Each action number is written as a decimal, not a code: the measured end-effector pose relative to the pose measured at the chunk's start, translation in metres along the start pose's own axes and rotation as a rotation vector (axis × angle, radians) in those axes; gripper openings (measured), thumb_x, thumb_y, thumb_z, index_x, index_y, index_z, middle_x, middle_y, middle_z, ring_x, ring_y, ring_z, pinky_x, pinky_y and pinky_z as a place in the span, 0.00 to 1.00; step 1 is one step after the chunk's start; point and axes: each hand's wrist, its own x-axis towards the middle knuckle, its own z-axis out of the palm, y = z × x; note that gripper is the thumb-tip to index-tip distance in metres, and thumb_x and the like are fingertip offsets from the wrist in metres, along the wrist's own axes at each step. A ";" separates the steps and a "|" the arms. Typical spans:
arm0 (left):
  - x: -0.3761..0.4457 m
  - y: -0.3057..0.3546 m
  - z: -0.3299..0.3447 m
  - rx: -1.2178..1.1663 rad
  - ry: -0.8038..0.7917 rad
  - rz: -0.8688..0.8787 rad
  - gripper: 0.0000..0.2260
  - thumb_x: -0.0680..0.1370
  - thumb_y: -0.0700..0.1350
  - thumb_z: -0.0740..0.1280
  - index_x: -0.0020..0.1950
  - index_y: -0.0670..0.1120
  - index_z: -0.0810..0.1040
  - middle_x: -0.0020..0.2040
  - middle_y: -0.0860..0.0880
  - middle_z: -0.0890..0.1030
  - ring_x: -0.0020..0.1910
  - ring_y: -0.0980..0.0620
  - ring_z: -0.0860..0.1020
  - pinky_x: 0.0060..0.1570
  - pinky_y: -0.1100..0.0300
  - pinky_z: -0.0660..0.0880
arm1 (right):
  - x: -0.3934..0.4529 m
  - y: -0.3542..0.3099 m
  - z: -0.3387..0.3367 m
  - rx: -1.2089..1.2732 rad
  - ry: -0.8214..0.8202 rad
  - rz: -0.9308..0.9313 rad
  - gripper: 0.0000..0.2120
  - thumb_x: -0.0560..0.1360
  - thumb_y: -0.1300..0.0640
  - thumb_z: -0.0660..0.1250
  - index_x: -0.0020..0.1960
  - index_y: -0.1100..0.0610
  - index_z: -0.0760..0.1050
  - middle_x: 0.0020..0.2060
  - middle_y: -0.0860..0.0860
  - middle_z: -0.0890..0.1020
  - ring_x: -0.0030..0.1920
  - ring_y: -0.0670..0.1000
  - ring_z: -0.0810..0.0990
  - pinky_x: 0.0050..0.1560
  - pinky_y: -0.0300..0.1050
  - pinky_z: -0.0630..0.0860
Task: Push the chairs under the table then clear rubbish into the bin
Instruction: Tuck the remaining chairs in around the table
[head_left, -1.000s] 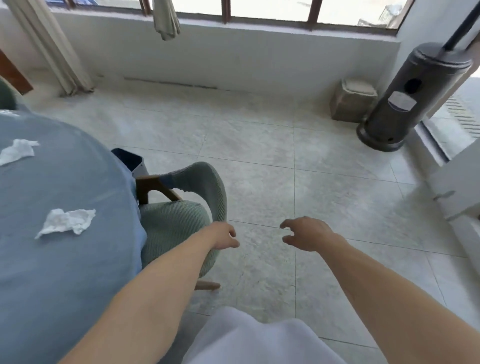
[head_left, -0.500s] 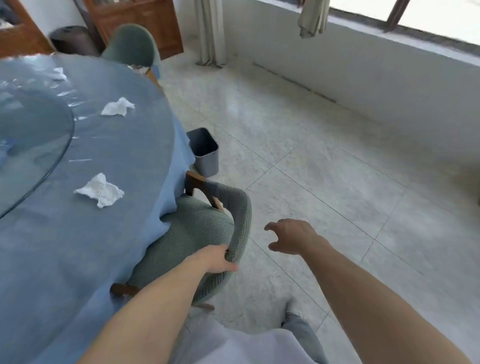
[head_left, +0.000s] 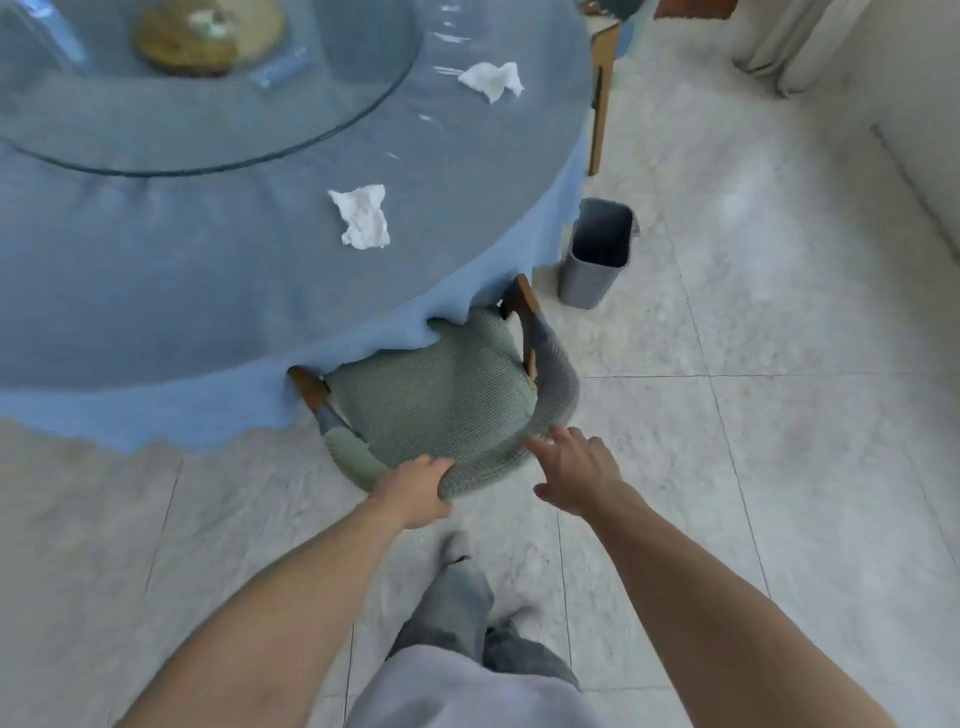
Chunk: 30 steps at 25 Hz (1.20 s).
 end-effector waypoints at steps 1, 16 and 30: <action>-0.001 -0.002 0.003 -0.003 0.038 -0.014 0.31 0.76 0.54 0.66 0.77 0.53 0.61 0.68 0.47 0.72 0.65 0.45 0.72 0.61 0.49 0.73 | 0.014 -0.005 -0.003 -0.036 0.012 -0.040 0.33 0.75 0.51 0.68 0.76 0.45 0.58 0.69 0.55 0.68 0.67 0.58 0.69 0.62 0.55 0.70; 0.036 -0.012 -0.020 0.137 -0.075 -0.078 0.26 0.75 0.45 0.64 0.72 0.59 0.67 0.62 0.50 0.76 0.58 0.45 0.77 0.54 0.45 0.73 | 0.116 -0.014 -0.011 -0.363 -0.317 -0.331 0.25 0.71 0.61 0.70 0.65 0.49 0.66 0.53 0.50 0.75 0.56 0.57 0.76 0.48 0.57 0.76; 0.113 -0.084 -0.122 -0.087 0.356 -0.370 0.22 0.78 0.38 0.61 0.68 0.58 0.74 0.63 0.50 0.78 0.63 0.46 0.73 0.59 0.48 0.71 | 0.277 -0.041 -0.095 -0.318 -0.122 -0.407 0.17 0.79 0.59 0.59 0.64 0.43 0.70 0.48 0.47 0.81 0.48 0.56 0.81 0.49 0.53 0.77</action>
